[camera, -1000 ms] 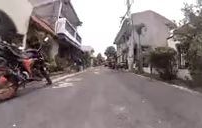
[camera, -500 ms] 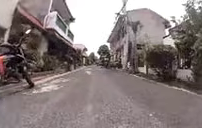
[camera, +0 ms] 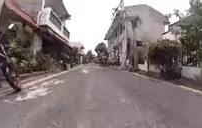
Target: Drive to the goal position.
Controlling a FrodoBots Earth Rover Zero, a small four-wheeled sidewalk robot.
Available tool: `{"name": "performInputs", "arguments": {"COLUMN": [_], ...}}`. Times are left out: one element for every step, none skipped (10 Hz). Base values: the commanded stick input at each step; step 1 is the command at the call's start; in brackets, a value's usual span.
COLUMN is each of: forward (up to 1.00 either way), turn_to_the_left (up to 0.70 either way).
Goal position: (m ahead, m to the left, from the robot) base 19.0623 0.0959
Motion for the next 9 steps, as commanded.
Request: {"name": "performInputs", "arguments": {"forward": [1.00, 1.00, 1.00, 1.00, 1.00, 1.00, 1.00, 1.00, 1.00], "turn_to_the_left": [0.00, 0.00, 0.00, 0.00, 0.00, 0.00, 0.00, 0.00, 0.00]}}
